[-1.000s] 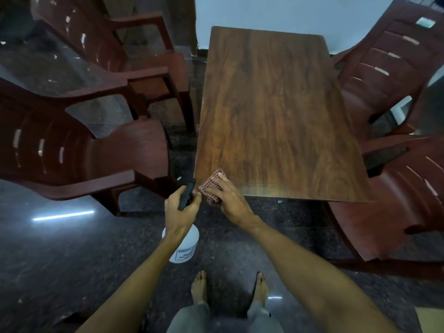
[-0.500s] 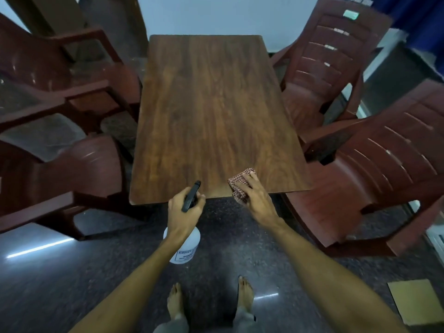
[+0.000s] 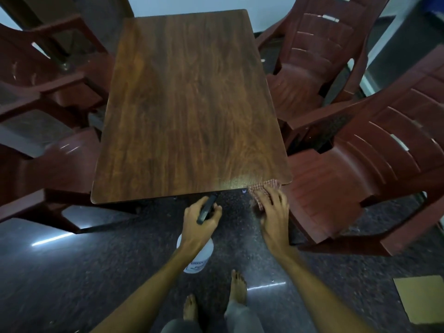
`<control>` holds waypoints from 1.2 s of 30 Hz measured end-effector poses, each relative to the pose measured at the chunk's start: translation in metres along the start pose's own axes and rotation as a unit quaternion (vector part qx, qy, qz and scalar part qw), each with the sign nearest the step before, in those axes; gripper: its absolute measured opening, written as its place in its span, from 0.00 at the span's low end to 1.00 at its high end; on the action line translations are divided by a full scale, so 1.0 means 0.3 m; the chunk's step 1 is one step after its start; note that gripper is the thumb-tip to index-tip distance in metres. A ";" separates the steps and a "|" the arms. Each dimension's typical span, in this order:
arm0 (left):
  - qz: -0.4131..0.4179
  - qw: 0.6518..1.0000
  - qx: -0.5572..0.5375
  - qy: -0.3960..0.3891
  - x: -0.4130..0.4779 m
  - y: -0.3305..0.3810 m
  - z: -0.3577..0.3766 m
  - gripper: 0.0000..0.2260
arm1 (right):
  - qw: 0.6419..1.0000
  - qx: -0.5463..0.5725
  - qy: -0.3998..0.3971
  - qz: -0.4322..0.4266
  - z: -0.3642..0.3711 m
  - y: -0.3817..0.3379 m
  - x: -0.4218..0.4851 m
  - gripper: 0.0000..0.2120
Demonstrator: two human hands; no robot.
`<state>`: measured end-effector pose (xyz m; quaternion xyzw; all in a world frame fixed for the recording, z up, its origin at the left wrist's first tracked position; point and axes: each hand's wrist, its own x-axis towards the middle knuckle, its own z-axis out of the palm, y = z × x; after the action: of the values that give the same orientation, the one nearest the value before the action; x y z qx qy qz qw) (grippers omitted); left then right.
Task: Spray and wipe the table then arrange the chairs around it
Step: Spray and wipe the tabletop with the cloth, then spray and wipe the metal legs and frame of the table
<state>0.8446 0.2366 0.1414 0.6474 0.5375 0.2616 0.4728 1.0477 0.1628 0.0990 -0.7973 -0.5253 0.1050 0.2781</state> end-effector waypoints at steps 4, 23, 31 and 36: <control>0.006 1.000 0.003 0.000 -0.021 -0.130 0.043 0.10 | 0.974 0.179 0.036 0.137 0.148 0.050 -0.169 0.37; 0.153 0.984 -0.051 0.074 0.493 -1.072 0.500 0.08 | 0.936 0.303 0.178 -0.005 1.013 0.649 0.206 0.30; 0.199 0.974 -0.082 0.074 0.596 -1.118 0.581 0.07 | 0.937 0.265 0.221 -0.057 1.069 0.713 0.287 0.31; 0.228 0.968 -0.079 0.074 0.594 -1.068 0.567 0.08 | 0.945 0.212 0.240 -0.070 0.985 0.658 0.289 0.24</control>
<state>0.8958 0.3403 -0.2459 0.6920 0.3871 0.4515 0.4091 1.1028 0.2811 -0.2428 -0.6827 -0.4633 -0.0006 0.5650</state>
